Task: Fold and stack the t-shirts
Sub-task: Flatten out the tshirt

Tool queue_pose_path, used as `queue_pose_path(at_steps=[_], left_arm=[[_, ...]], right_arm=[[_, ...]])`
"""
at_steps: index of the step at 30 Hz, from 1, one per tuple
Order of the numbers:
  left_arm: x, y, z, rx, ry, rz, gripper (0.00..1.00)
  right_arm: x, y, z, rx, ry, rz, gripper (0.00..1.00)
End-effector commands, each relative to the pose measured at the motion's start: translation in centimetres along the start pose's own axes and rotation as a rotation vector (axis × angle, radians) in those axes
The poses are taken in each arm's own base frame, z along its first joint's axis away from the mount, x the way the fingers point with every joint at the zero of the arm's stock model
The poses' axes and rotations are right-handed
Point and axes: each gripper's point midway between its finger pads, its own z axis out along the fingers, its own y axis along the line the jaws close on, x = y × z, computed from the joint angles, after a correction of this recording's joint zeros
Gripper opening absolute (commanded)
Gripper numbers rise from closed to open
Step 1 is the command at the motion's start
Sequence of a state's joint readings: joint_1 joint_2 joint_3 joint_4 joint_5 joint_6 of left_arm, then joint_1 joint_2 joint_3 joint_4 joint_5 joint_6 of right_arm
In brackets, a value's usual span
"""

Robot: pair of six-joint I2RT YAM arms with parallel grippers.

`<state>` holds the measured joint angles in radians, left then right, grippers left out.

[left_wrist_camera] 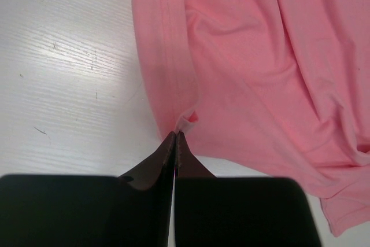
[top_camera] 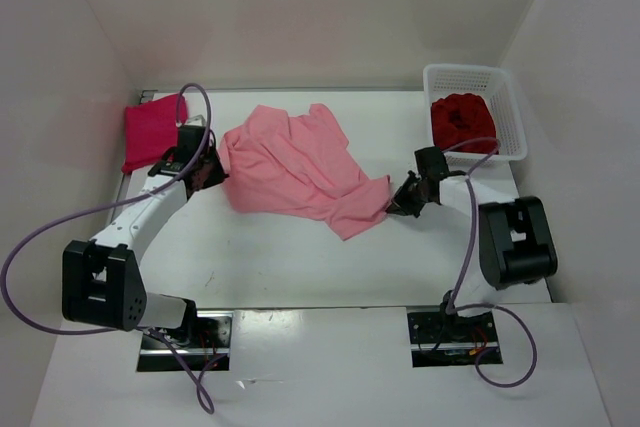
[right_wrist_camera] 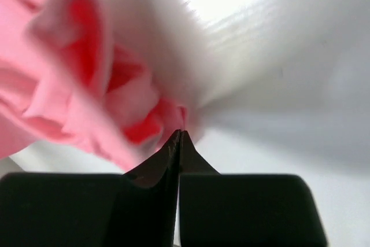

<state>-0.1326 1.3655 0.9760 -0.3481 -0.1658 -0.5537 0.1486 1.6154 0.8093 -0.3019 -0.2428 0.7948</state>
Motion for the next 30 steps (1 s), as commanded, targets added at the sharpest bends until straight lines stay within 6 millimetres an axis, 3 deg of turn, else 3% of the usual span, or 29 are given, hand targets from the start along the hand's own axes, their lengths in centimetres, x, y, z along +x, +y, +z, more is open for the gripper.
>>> queue_pose_path(at_steps=[1,2,4,5,7,8,9,10,11,12,13,16,17,18,19,20,21,22,23,24,25,26,27,28,29,30], left_arm=[[-2.9,-1.7,-1.9,0.064,-0.06,-0.013,0.0],[-3.4,-2.2,-2.2,0.079,-0.07,-0.015,0.0],[-4.5,-3.1,-3.2,0.114,-0.082,-0.025,0.0],[-6.2,-3.7,-4.2,0.135,-0.11,-0.034,0.0],[-8.0,-4.4,-5.9,0.166,-0.139,-0.041,0.0],[-9.1,-4.8,-6.7,0.187,-0.153,-0.047,0.0],[-11.9,-5.3,-8.8,0.223,-0.216,-0.072,0.0],[-12.8,-5.8,-9.8,0.258,-0.225,-0.074,0.0],[-14.0,-5.9,-11.3,0.277,-0.256,-0.08,0.0],[-16.3,-5.7,-13.3,0.289,-0.305,-0.095,0.0],[-17.2,-6.1,-14.9,0.337,-0.323,-0.094,0.0],[-20.5,-4.5,-19.2,0.381,-0.415,-0.157,0.0],[-22.4,-4.6,-22.4,0.408,-0.493,-0.151,0.0],[-23.0,-4.3,-23.8,0.403,-0.517,-0.154,0.0],[-23.9,-4.4,-25.4,0.403,-0.557,-0.153,0.0],[-25.1,-4.9,-28.0,0.428,-0.618,-0.141,0.0],[-25.2,-5.0,-28.4,0.434,-0.626,-0.148,0.0],[-25.3,-5.0,-28.4,0.437,-0.624,-0.157,0.0],[-24.9,-5.0,-27.5,0.438,-0.603,-0.157,0.0],[-23.5,-4.7,-24.9,0.429,-0.548,-0.175,0.0],[-22.5,-4.4,-24.6,0.431,-0.542,-0.188,0.0],[-21.4,-4.2,-23.3,0.434,-0.515,-0.201,0.0],[-20.5,-3.9,-22.9,0.435,-0.519,-0.2,0.0],[-17.8,-3.0,-19.5,0.398,-0.428,-0.227,0.0],[-16.9,-2.8,-18.4,0.402,-0.407,-0.237,0.0],[-15.7,-2.4,-17.3,0.387,-0.374,-0.244,0.0]], right_arm=[[-1.9,2.1,-5.4,-0.032,-0.143,-0.044,0.0],[-1.9,3.0,-8.4,-0.066,-0.191,-0.054,0.0],[-2.7,5.0,-12.4,-0.127,-0.265,-0.08,0.0],[-2.9,6.2,-15.8,-0.158,-0.308,-0.097,0.0],[-3.1,7.6,-19.0,-0.194,-0.35,-0.123,0.0],[-3.5,9.1,-22.0,-0.232,-0.388,-0.141,0.0],[-4.0,9.8,-23.9,-0.248,-0.43,-0.143,0.0],[-3.6,11.0,-25.7,-0.279,-0.455,-0.168,0.0],[-4.0,12.8,-29.3,-0.329,-0.515,-0.193,0.0],[-4.3,13.5,-31.2,-0.34,-0.562,-0.195,0.0],[-4.9,15.4,-35.5,-0.399,-0.645,-0.227,0.0],[-6.0,16.9,-41.3,-0.419,-0.763,-0.248,0.0],[-5.9,18.1,-47.4,-0.509,-0.88,-0.269,0.0],[-6.5,18.6,-48.1,-0.493,-0.893,-0.274,0.0],[-6.0,19.2,-53.1,-0.576,-0.988,-0.279,0.0],[-6.0,19.8,-53.8,-0.592,-0.997,-0.295,0.0],[-6.0,20.3,-53.7,-0.601,-0.981,-0.306,0.0],[-6.6,21.1,-51.1,-0.572,-0.918,-0.322,0.0],[-5.7,21.8,-48.3,-0.585,-0.809,-0.369,0.0],[-5.8,23.1,-46.5,-0.629,-0.772,-0.39,0.0],[-4.1,21.5,-38.6,-0.575,-0.578,-0.402,0.0],[-3.7,20.7,-35.4,-0.567,-0.52,-0.368,0.0],[-3.5,18.9,-29.0,-0.515,-0.446,-0.359,0.0],[-2.5,18.1,-26.1,-0.503,-0.381,-0.349,0.0],[-1.4,17.4,-23.4,-0.491,-0.295,-0.352,0.0],[1.5,16.7,-19.7,-0.451,-0.189,-0.386,0.0]])
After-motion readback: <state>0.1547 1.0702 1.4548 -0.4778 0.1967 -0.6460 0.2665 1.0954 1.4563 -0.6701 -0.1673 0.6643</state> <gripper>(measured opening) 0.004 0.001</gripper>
